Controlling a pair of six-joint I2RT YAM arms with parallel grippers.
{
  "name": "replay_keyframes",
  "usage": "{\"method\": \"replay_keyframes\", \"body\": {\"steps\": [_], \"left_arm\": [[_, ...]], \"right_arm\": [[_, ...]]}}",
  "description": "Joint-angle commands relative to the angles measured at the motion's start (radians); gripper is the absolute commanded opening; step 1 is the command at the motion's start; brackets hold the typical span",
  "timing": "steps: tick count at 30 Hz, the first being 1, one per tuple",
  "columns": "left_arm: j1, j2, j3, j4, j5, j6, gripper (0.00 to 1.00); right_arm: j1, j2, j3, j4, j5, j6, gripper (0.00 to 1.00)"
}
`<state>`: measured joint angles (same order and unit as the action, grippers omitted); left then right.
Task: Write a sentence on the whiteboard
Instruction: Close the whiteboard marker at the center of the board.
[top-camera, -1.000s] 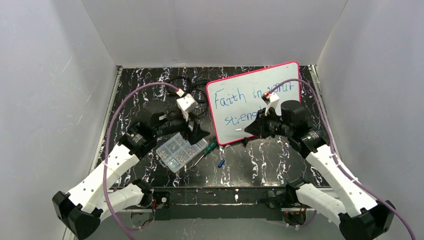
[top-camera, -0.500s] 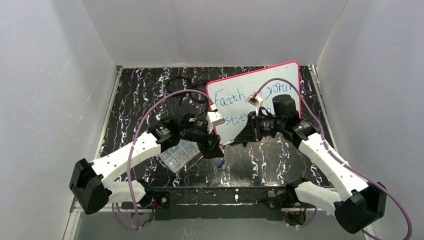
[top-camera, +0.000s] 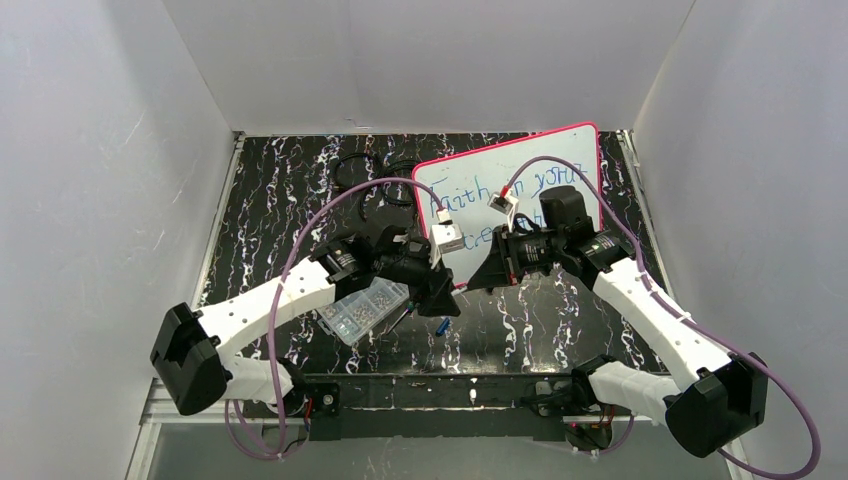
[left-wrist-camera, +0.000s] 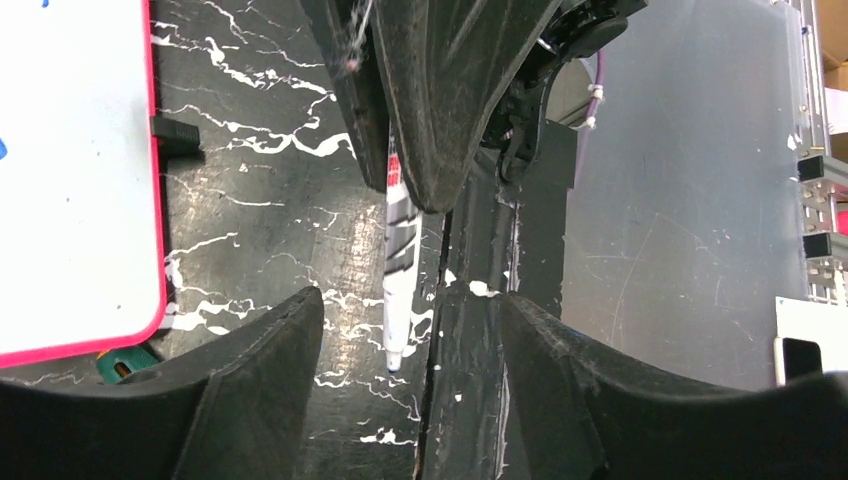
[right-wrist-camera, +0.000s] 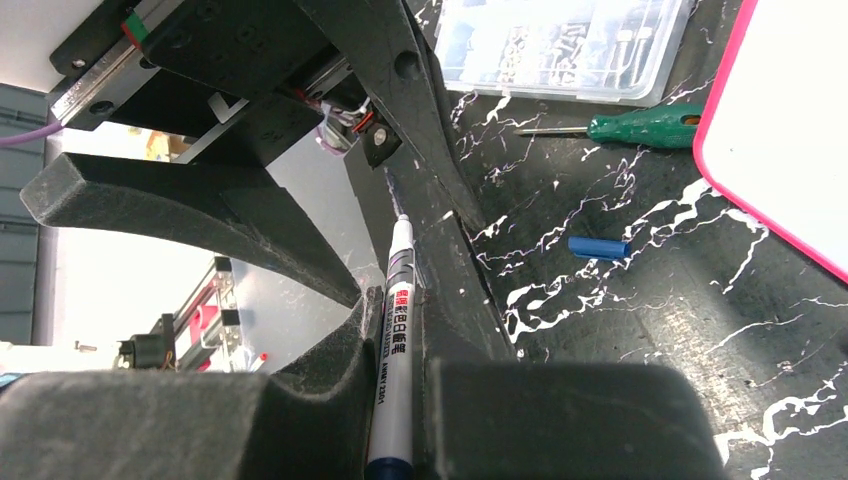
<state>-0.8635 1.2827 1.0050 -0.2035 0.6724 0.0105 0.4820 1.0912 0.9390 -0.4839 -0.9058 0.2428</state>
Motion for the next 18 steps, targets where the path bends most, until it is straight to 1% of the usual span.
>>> {"method": "replay_keyframes", "body": {"steps": [1, 2, 3, 4, 6, 7, 9, 11, 12, 16, 18], "left_arm": [[-0.015, 0.020, 0.045, 0.044, 0.060, -0.041, 0.61], [-0.016, 0.027, 0.045, 0.048, 0.066, -0.047, 0.59], [-0.019, 0.032, 0.045, 0.051, 0.072, -0.052, 0.52], [-0.022, 0.037, 0.046, 0.056, 0.075, -0.058, 0.48], [-0.029, 0.038, 0.041, 0.075, 0.076, -0.073, 0.43], [-0.032, 0.038, 0.038, 0.088, 0.079, -0.077, 0.37], [-0.036, 0.039, 0.037, 0.091, 0.079, -0.080, 0.20], [-0.036, 0.038, 0.031, 0.092, 0.076, -0.081, 0.02], [-0.036, 0.035, 0.025, 0.094, 0.070, -0.084, 0.00], [-0.037, -0.009, -0.035, 0.164, 0.014, -0.129, 0.00], [-0.037, -0.023, -0.061, 0.196, -0.008, -0.161, 0.00]], "right_arm": [[0.003, -0.005, 0.045, -0.016, -0.050, -0.018, 0.01], [0.005, -0.007, 0.045, -0.012, -0.054, -0.015, 0.01], [0.006, -0.009, 0.043, -0.009, -0.056, -0.013, 0.01], [0.006, -0.009, 0.040, -0.009, -0.056, -0.011, 0.01], [0.006, -0.011, 0.034, -0.009, -0.057, -0.011, 0.01], [0.006, -0.011, 0.032, -0.010, -0.061, -0.011, 0.01], [0.005, -0.014, 0.031, -0.009, -0.054, -0.010, 0.01], [0.006, -0.020, 0.032, -0.005, -0.038, -0.006, 0.09], [0.006, -0.026, 0.036, -0.001, -0.016, 0.000, 0.13], [0.006, -0.082, 0.033, 0.047, 0.161, 0.074, 0.50], [0.005, -0.125, -0.012, 0.148, 0.189, 0.157, 0.63]]}}
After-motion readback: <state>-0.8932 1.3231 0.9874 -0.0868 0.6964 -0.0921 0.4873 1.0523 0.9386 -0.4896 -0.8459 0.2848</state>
